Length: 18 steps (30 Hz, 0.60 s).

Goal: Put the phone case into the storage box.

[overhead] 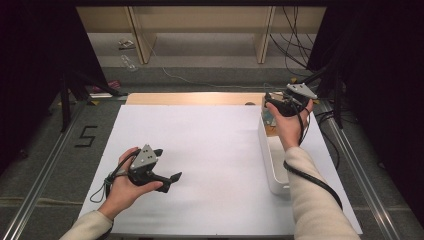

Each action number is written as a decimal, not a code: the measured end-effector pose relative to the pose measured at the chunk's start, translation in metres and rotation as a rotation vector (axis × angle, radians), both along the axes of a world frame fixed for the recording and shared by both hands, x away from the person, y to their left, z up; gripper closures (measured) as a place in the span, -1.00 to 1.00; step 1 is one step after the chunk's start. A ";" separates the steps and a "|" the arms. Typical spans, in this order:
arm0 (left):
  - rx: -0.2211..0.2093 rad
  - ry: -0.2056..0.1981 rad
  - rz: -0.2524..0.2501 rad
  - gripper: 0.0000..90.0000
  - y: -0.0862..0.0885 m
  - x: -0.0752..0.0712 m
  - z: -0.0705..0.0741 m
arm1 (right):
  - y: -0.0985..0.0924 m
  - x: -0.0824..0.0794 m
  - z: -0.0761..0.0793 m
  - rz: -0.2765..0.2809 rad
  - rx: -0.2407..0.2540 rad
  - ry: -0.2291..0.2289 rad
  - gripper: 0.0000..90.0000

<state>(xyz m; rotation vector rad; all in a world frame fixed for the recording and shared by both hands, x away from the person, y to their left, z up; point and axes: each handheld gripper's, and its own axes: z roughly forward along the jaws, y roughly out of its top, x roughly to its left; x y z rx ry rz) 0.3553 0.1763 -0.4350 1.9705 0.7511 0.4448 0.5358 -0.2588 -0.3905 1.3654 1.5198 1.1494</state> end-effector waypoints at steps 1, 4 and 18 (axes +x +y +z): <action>0.000 -0.001 -0.001 -1.00 0.000 0.000 0.000 | 0.000 -0.001 0.001 -0.001 0.000 -0.001 -1.00; 0.000 -0.001 0.000 -1.00 0.000 0.000 0.000 | 0.001 -0.006 0.004 -0.002 -0.002 0.001 -1.00; -0.004 0.002 0.004 -1.00 0.000 0.000 0.000 | 0.001 -0.035 0.013 0.061 -0.046 0.038 -0.95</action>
